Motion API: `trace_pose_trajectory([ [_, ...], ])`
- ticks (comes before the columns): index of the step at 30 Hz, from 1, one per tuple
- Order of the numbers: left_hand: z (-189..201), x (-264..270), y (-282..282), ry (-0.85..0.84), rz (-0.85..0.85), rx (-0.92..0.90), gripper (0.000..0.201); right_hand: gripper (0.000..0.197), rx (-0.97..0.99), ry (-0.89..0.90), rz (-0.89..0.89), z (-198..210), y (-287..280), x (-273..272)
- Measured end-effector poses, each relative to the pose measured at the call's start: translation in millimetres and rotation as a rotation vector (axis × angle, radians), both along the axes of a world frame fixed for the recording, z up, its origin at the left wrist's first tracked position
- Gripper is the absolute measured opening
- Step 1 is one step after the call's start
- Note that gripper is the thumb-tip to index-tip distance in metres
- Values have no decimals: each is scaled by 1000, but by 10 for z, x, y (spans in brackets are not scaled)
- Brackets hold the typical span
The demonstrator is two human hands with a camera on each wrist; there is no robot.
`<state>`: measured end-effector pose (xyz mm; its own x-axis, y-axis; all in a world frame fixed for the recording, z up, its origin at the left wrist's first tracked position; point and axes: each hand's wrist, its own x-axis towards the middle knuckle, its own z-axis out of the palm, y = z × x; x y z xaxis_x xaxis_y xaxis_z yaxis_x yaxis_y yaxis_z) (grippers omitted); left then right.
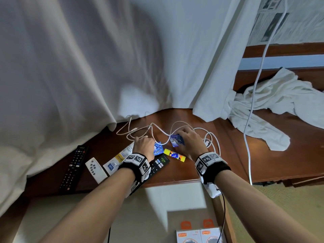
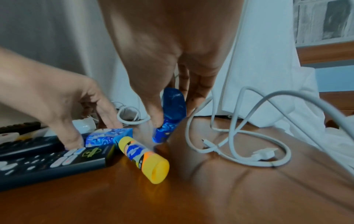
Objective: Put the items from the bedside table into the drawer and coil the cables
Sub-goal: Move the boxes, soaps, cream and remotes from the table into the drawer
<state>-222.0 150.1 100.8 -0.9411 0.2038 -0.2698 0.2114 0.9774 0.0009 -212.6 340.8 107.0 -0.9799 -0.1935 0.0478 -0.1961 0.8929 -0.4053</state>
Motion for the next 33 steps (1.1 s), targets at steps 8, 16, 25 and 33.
trace_pose_trajectory([
  [8,557,-153,75,-33,239,383,45,36,-226,118,-126,247,66,105],
  [16,980,-54,-157,-134,382,554,42,24,-549,80,-416,576,222,334],
  [25,935,991,-436,-312,362,1092,63,15,-928,-216,-531,431,393,1084],
  [33,-147,1994,-512,-629,162,745,49,25,-774,-441,-498,-184,310,1806],
])
